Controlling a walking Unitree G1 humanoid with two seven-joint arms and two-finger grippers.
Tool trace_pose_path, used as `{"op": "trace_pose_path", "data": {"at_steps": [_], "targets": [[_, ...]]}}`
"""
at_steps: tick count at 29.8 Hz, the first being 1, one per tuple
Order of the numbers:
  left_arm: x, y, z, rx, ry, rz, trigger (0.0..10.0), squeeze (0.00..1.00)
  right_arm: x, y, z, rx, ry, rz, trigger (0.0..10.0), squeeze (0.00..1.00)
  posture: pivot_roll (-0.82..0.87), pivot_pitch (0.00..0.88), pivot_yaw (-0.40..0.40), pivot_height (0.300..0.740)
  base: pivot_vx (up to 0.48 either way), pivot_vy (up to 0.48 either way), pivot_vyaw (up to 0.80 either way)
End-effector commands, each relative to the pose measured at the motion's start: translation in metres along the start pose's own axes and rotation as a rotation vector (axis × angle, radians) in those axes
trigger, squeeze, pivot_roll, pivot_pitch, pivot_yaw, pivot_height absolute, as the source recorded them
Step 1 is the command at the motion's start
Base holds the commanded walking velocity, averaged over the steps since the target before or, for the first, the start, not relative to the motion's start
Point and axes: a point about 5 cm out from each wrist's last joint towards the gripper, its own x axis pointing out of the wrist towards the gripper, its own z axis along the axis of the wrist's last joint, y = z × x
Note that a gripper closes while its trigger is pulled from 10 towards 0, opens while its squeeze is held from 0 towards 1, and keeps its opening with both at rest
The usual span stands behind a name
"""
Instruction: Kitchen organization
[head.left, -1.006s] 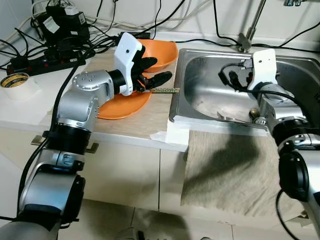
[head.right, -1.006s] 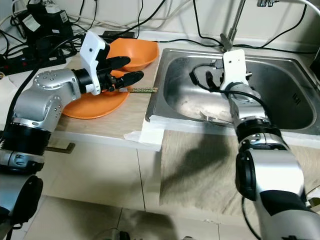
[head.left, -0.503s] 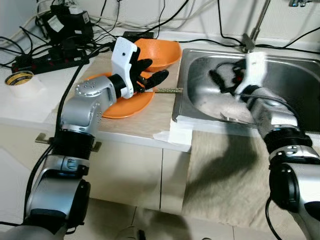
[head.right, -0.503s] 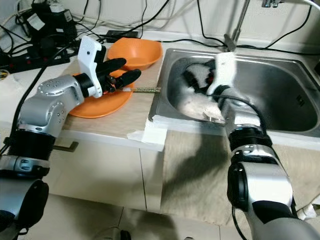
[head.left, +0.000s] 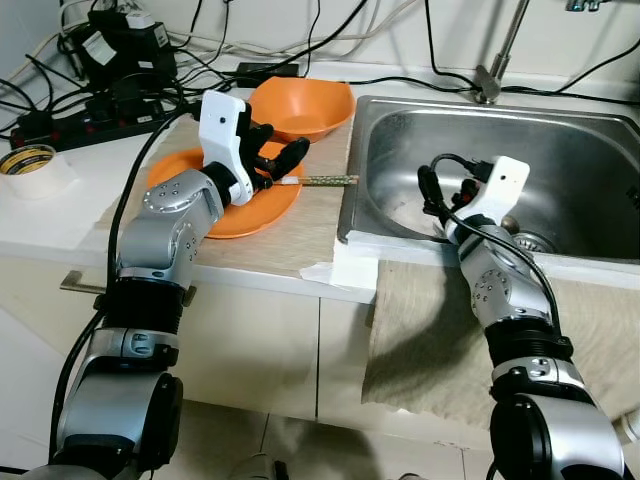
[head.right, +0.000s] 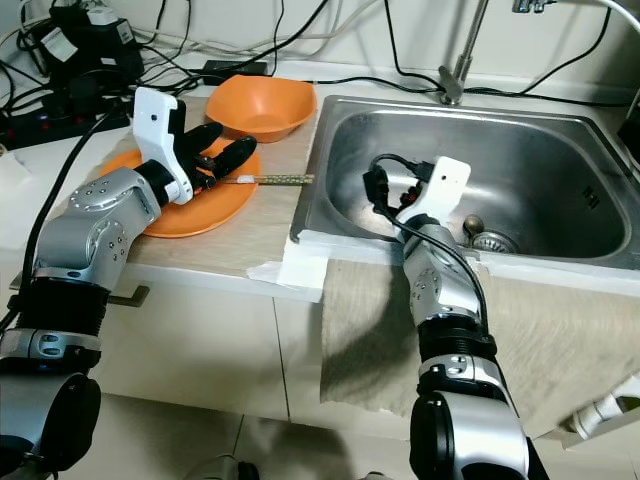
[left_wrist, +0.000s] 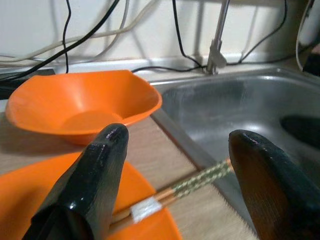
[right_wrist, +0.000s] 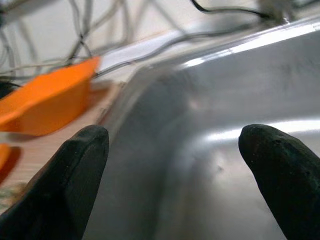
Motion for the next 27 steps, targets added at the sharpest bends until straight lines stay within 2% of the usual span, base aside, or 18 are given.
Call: {"op": "trace_pose_path", "data": {"at_steps": [1, 7, 10, 14, 27], "targets": [[0.003, -0.002, 0.002, 0.030, 0.034, -0.033, 10.0, 0.00, -0.001, 0.002, 0.005, -0.019, -0.010, 0.004, 10.0, 0.00, -0.02, 0.000, 0.026, 0.732, 0.000, 0.000, 0.00], [0.011, -0.002, 0.006, 0.105, 0.103, -0.118, 10.0, 0.00, -0.006, 0.004, 0.021, -0.032, -0.056, 0.000, 10.0, 0.00, -0.04, 0.000, 0.044, 0.732, 0.000, 0.000, 0.00], [0.012, -0.002, 0.006, 0.110, 0.107, -0.126, 10.0, 0.00, -0.007, 0.005, 0.021, -0.034, -0.059, 0.000, 10.0, 0.00, -0.04, 0.000, 0.045, 0.732, 0.000, 0.000, 0.00], [0.020, -0.001, 0.008, 0.145, 0.145, -0.167, 10.0, 0.00, -0.010, 0.012, 0.023, -0.037, -0.069, 0.013, 10.0, 0.00, -0.05, 0.000, 0.061, 0.732, 0.000, 0.000, 0.00], [0.037, -0.003, 0.012, 0.263, 0.234, -0.245, 10.0, 0.00, -0.018, 0.016, 0.019, -0.043, -0.055, 0.011, 10.0, 0.00, -0.08, 0.000, 0.081, 0.732, 0.000, 0.000, 0.00]]}}
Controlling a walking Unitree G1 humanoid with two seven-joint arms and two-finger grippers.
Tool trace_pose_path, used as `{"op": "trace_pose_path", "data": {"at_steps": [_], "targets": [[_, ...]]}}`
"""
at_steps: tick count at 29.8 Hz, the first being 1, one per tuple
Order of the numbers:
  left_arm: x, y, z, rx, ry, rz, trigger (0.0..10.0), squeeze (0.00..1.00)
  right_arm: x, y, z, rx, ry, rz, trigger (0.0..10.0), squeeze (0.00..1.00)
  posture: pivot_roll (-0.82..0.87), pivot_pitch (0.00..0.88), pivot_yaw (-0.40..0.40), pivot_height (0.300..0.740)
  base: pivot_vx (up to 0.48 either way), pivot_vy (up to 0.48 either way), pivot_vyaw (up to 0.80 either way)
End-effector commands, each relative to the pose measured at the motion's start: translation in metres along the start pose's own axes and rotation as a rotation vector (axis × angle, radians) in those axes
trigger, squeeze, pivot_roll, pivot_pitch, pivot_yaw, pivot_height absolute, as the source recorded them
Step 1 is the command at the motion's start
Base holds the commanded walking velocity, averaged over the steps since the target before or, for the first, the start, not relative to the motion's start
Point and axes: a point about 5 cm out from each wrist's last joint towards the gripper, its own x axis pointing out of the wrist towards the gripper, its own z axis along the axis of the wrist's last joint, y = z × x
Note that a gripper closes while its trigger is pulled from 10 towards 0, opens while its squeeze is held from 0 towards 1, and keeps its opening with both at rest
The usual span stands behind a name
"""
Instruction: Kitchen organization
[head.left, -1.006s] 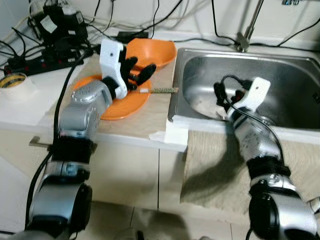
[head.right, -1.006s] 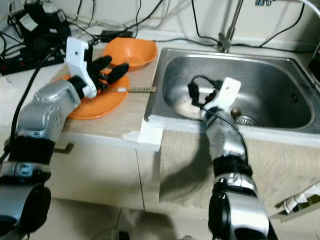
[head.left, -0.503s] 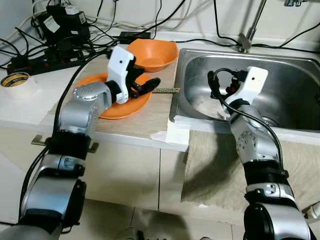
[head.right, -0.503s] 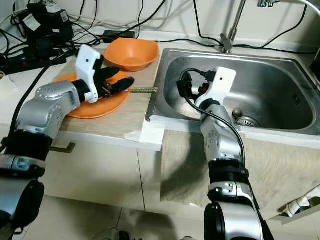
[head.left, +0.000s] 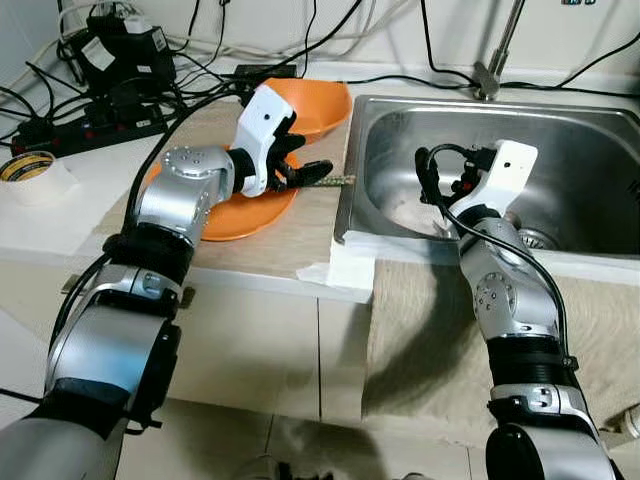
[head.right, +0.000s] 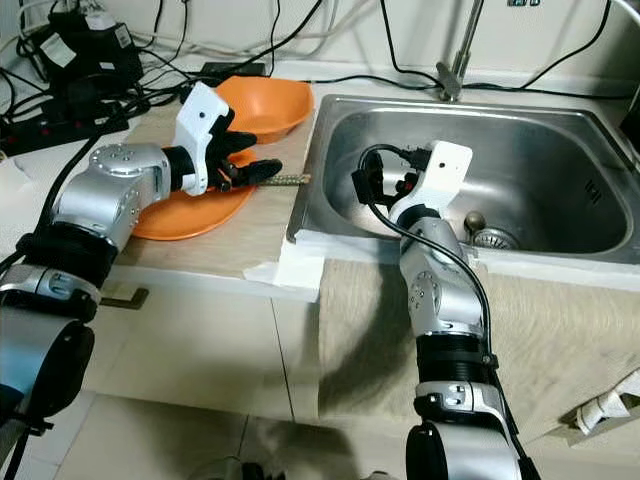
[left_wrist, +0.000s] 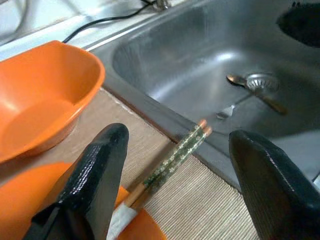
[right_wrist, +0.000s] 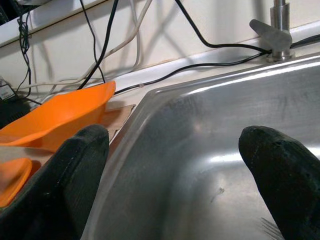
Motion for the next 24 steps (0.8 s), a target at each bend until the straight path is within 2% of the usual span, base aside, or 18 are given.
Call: {"op": "trace_pose_path", "data": {"at_steps": [1, 8, 12, 13, 14, 24], "targets": [[0.0016, 0.0013, 0.0073, 0.050, 0.017, -0.019, 10.0, 0.00, -0.0013, 0.0048, 0.0005, -0.009, 0.005, 0.009, 10.0, 0.00, -0.08, 0.000, 0.082, 0.732, 0.000, 0.000, 0.00], [0.0056, 0.0011, 0.0075, 0.104, 0.068, -0.055, 10.0, 0.00, -0.0042, 0.0056, -0.0009, -0.007, 0.008, 0.007, 10.0, 0.00, -0.09, 0.000, 0.093, 0.732, 0.000, 0.000, 0.00], [0.0067, 0.0028, 0.0075, 0.117, 0.084, -0.035, 10.0, 0.00, -0.0048, 0.0070, -0.0008, -0.006, 0.008, 0.008, 10.0, 0.00, -0.10, 0.000, 0.100, 0.732, 0.000, 0.000, 0.00], [0.0070, 0.0030, 0.0069, 0.121, 0.089, -0.030, 10.0, 0.06, -0.0050, 0.0072, -0.0008, -0.006, 0.008, 0.008, 10.0, 0.00, -0.10, 0.000, 0.100, 0.732, 0.000, 0.000, 0.00], [0.0076, 0.0033, 0.0058, 0.127, 0.094, -0.024, 10.0, 1.00, -0.0054, 0.0075, -0.0010, -0.007, 0.009, 0.007, 10.0, 0.00, -0.10, 0.000, 0.100, 0.732, 0.000, 0.000, 0.00], [0.0099, 0.0030, -0.0023, 0.149, 0.130, -0.004, 10.0, 1.00, -0.0072, 0.0116, -0.0032, -0.025, 0.026, 0.029, 10.0, 0.00, -0.10, 0.000, 0.093, 0.732, 0.000, 0.000, 0.00]]}}
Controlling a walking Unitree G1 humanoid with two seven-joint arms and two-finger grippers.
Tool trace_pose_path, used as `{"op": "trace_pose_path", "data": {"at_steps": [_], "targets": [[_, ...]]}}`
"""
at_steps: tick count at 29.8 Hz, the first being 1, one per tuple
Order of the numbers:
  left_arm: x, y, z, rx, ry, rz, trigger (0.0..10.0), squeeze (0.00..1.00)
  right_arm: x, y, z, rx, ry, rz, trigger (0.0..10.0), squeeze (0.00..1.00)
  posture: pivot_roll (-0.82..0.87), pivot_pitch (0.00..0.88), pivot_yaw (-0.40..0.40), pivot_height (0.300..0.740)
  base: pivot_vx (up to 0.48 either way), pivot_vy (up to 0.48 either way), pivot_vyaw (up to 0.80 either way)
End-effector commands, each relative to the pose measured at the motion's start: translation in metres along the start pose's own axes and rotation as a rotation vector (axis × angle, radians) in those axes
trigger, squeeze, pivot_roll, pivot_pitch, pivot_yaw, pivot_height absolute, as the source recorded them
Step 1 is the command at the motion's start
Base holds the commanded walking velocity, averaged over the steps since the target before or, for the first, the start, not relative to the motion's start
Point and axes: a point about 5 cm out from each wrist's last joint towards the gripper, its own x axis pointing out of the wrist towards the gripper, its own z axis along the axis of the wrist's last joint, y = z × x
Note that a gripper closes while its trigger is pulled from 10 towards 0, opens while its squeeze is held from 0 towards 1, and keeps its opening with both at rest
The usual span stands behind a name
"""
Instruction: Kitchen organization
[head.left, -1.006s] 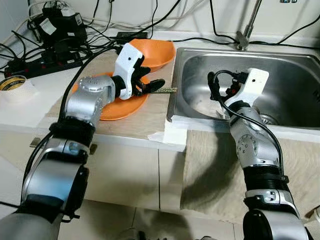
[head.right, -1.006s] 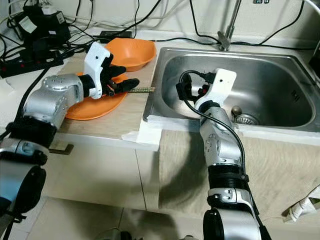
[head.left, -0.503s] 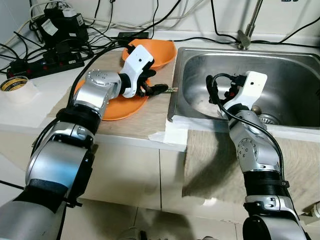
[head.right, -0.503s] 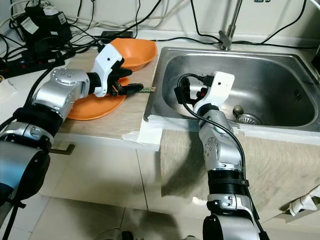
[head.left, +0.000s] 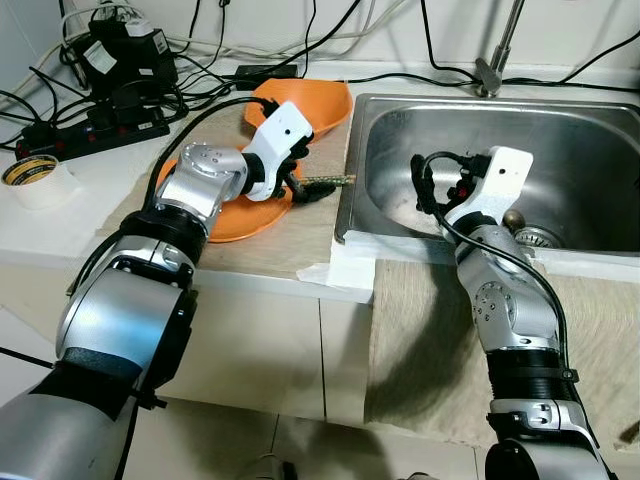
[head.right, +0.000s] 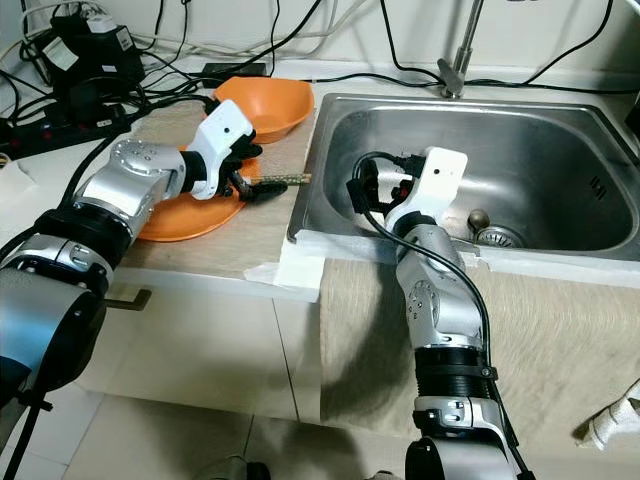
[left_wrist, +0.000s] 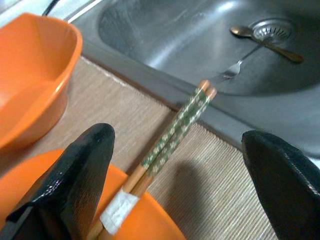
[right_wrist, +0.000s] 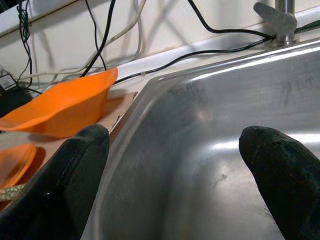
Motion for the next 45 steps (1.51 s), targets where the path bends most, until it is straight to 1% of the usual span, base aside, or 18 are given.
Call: {"op": "trace_pose_path", "data": {"at_steps": [1, 8, 9, 10, 11, 15, 19, 22, 45], "targets": [[-0.001, 0.003, 0.009, 0.042, 0.002, 0.012, 10.0, 1.00, 0.000, 0.007, 0.003, -0.015, -0.003, 0.029, 10.0, 0.00, -0.10, 0.000, 0.091, 0.732, 0.000, 0.000, 0.00], [0.001, 0.003, 0.007, 0.050, 0.015, 0.025, 10.0, 1.00, 0.000, 0.010, 0.003, -0.024, -0.001, 0.042, 10.0, 0.00, -0.10, 0.000, 0.086, 0.732, 0.000, 0.000, 0.00], [0.001, 0.003, 0.005, 0.051, 0.028, 0.039, 10.0, 0.30, 0.000, 0.012, 0.003, -0.030, 0.000, 0.051, 10.0, 0.00, -0.10, 0.000, 0.083, 0.732, 0.000, 0.000, 0.00], [0.002, 0.003, 0.004, 0.051, 0.032, 0.042, 10.0, 0.30, 0.000, 0.013, 0.003, -0.032, 0.001, 0.053, 10.0, 0.00, -0.10, 0.000, 0.083, 0.732, 0.000, 0.000, 0.00], [0.002, 0.003, 0.004, 0.053, 0.036, 0.042, 10.0, 0.00, 0.000, 0.013, 0.003, -0.032, 0.002, 0.054, 10.0, 0.00, -0.10, 0.000, 0.082, 0.732, 0.000, 0.000, 0.00], [0.003, 0.001, 0.001, 0.051, 0.047, 0.036, 10.0, 0.00, 0.000, 0.014, 0.002, -0.033, 0.005, 0.058, 10.0, 0.00, -0.09, 0.000, 0.081, 0.732, 0.000, 0.000, 0.00], [0.007, -0.004, -0.002, 0.036, 0.062, -0.009, 10.0, 0.00, 0.001, 0.016, 0.002, -0.032, 0.009, 0.063, 10.0, 0.00, -0.09, 0.000, 0.080, 0.732, 0.000, 0.000, 0.00], [0.007, -0.006, -0.003, 0.030, 0.067, -0.023, 10.0, 0.00, 0.001, 0.016, 0.002, -0.031, 0.011, 0.064, 10.0, 0.00, -0.10, 0.000, 0.081, 0.732, 0.000, 0.000, 0.00], [0.010, -0.009, -0.010, 0.031, 0.123, -0.038, 10.0, 0.00, 0.001, 0.016, 0.001, -0.034, 0.017, 0.065, 10.0, 0.00, -0.09, 0.000, 0.083, 0.732, 0.000, 0.000, 0.00]]}}
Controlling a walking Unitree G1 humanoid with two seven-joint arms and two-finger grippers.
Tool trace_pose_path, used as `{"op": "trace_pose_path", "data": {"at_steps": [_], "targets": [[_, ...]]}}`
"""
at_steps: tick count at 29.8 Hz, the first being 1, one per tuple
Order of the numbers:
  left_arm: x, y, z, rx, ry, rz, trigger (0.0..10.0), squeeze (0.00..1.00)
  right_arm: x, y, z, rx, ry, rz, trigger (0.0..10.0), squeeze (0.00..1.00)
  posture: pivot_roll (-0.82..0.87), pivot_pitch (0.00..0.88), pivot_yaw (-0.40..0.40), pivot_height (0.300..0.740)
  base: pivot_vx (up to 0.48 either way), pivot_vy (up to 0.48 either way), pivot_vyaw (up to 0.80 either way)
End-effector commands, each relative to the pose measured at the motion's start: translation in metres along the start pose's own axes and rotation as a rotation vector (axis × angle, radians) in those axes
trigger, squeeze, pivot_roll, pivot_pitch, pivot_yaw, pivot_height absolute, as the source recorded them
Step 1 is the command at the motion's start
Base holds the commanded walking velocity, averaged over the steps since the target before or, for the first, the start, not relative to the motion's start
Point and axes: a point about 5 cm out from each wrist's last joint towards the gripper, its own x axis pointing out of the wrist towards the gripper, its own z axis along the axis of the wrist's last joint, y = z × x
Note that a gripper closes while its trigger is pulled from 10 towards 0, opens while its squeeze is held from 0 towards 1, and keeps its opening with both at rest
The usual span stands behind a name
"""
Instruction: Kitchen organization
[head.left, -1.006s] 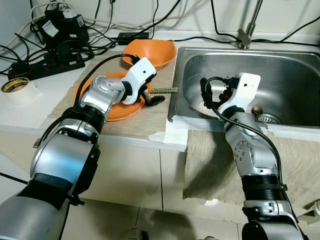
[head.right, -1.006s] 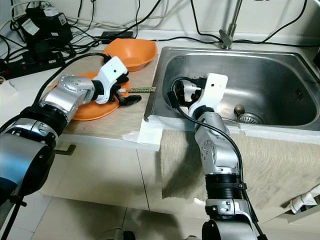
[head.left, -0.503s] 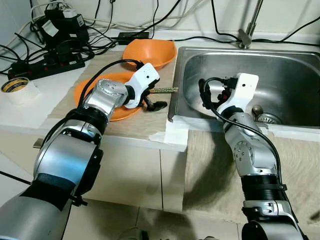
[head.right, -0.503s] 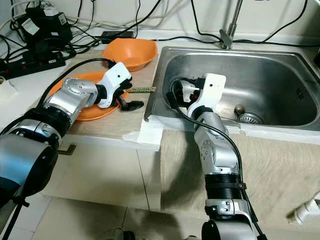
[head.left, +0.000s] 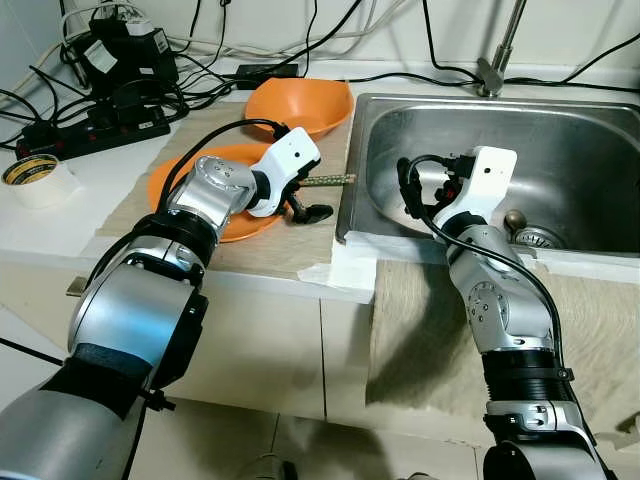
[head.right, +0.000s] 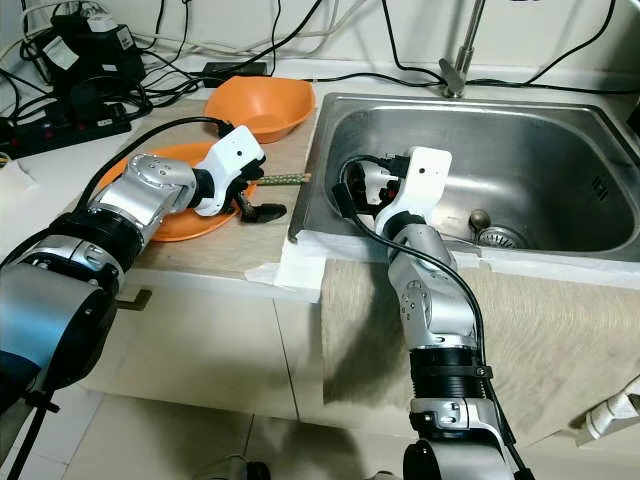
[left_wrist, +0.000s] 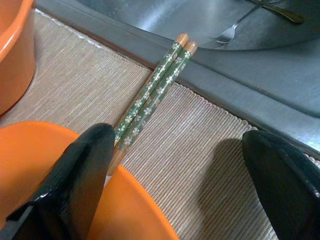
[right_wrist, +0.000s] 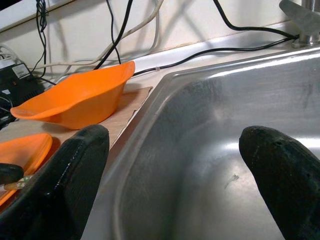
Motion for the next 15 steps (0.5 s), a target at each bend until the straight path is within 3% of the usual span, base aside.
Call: {"op": "trace_pose_path", "data": {"at_steps": [1, 15], "targets": [[0.000, 0.001, 0.003, 0.009, 0.019, 0.006, 10.0, 0.00, 0.000, 0.005, 0.002, -0.007, 0.001, 0.017, 10.0, 0.00, -0.09, 0.000, 0.083, 0.732, 0.000, 0.000, 0.00], [0.005, 0.001, 0.020, 0.046, -0.006, 0.052, 10.0, 0.00, -0.006, 0.004, 0.000, -0.020, 0.004, 0.008, 10.0, 0.00, -0.14, 0.000, 0.099, 0.732, 0.000, 0.000, 0.00]]}}
